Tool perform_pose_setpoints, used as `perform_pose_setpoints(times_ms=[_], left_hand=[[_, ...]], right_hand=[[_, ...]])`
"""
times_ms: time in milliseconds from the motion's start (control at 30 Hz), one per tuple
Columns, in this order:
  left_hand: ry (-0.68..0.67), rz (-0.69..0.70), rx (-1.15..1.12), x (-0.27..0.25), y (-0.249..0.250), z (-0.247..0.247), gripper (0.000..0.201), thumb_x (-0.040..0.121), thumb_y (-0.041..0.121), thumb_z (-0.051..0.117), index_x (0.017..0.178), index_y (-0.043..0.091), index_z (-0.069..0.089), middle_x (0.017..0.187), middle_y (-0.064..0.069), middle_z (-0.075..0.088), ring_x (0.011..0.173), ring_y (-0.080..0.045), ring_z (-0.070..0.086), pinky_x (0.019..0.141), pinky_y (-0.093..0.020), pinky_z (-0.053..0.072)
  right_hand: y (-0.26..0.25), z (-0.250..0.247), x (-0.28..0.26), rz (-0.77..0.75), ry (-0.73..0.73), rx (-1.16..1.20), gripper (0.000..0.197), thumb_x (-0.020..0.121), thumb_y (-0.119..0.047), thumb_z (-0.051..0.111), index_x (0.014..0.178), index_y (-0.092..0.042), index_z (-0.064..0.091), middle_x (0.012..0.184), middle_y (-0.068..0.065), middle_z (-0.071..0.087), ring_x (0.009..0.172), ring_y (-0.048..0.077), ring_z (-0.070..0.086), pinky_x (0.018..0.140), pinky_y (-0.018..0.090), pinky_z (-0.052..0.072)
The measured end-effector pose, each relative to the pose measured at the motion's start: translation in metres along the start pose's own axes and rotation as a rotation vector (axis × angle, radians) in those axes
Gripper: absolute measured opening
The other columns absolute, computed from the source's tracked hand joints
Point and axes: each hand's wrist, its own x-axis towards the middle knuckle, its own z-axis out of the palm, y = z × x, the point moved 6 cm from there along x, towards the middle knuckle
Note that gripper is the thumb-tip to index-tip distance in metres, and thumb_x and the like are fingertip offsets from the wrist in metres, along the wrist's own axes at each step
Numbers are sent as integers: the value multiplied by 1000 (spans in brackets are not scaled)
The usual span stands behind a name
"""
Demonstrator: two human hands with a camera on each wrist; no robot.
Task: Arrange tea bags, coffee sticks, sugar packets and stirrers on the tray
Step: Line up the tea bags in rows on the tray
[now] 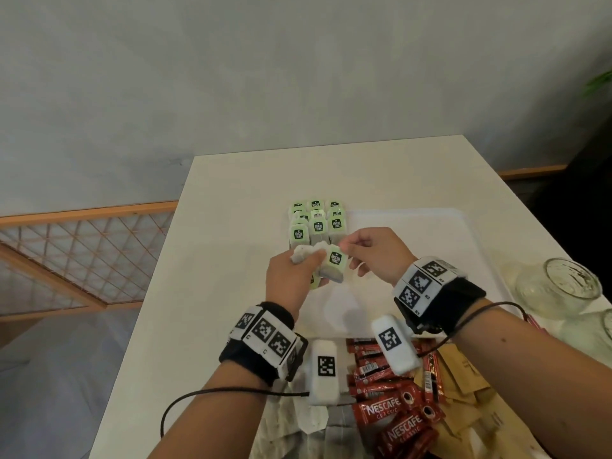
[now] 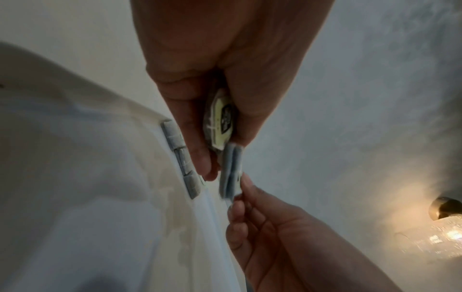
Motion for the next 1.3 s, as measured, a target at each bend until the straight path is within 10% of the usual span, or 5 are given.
perform_pose_setpoints(times_ms=[267,533,1067,1300], left_hand=[[178,-71,-116,26,-13,-47,13,85,13,69,89,1,69,90,-20,72,78,-26,75,70,-37,60],[182,-100,-151,38,-25,-51,18,86,15,69,96,-1,69,88,-17,72,76,-25,74,71,-39,61],[77,-115,-169,33,-22,-43,12,90,9,67,101,5,69,88,-13,72,67,-19,73,57,-29,58],[-36,-69,-138,18,-6,-15,15,90,11,68,103,2,69,86,-13,73,70,-24,72,60,-32,60]], right_hand=[[13,8,34,-36,-51,-286,12,91,-5,63,99,-8,71,76,6,71,62,14,66,56,14,52],[-15,15,73,-194,36,-520,16,92,-9,61,100,-9,75,98,7,73,88,21,68,87,31,53],[-20,20,81,-251,99,-453,15,91,-17,64,104,-15,72,102,1,68,84,10,57,81,19,45],[-18,21,26,-200,-26,-252,20,88,-37,67,84,-19,73,76,-5,70,62,8,60,63,17,47]])
